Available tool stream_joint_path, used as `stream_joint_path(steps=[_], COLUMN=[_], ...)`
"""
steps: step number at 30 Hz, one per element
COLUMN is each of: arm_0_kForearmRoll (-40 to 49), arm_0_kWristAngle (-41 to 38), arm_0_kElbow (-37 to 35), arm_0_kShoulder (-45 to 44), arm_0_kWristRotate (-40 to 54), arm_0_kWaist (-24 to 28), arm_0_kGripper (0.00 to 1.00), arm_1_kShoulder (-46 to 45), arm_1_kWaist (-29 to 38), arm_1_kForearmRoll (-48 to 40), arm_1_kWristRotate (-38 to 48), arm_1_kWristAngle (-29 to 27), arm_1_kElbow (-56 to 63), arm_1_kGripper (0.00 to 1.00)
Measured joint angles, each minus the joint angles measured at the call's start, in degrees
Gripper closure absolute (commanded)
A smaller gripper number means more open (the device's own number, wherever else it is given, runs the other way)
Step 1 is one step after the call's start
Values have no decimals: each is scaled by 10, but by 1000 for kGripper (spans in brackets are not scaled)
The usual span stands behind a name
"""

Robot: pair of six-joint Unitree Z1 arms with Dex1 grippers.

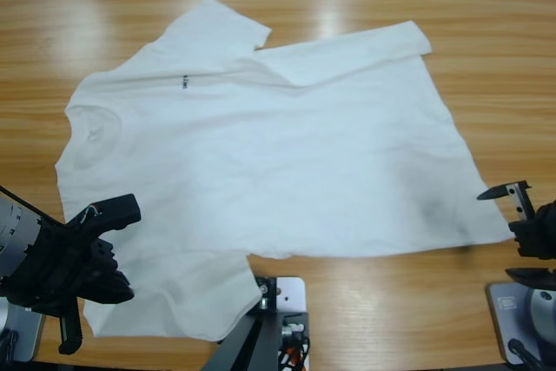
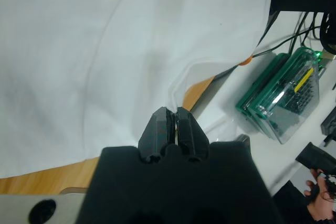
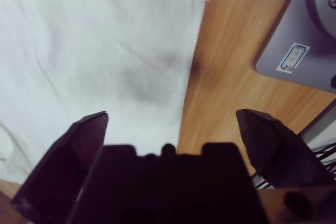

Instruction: Fold clothes

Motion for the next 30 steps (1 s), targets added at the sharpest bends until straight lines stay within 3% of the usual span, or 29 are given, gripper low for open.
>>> stream_joint_path(steps=[8, 14, 17, 19, 20, 21, 30], arm_0_kForearmRoll=[0, 0, 1, 3, 4, 4, 26], arm_0_kWristAngle=[0, 0, 0, 0, 0, 0, 0], arm_0_kElbow=[0, 6, 6, 6, 6, 6, -3], arm_0_kShoulder=[-1, -7, -8, -8, -9, -10, -15], arm_0_kWristRotate=[-1, -9, -11, -12, -12, -12, -13], arm_0_kWaist=[0, 0, 0, 0, 0, 0, 0], arm_0_kGripper=[1000, 1000, 1000, 1000, 1000, 1000, 1000], arm_1_kShoulder=[21, 33, 35, 38, 40, 43, 57], arm_1_kWaist=[0, 0, 0, 0, 0, 0, 0], arm_1_kForearmRoll=[-113, -179, -211, -220, -222, -224, -218], arm_1_kWristRotate=[49, 52, 52, 52, 52, 52, -6], arm_1_kWristAngle=[-8, -18, -25, -26, -26, -26, -28], arm_1_kElbow=[76, 119, 142, 150, 152, 154, 159], arm_1_kGripper=[138, 516, 532, 666, 790, 981, 1000])
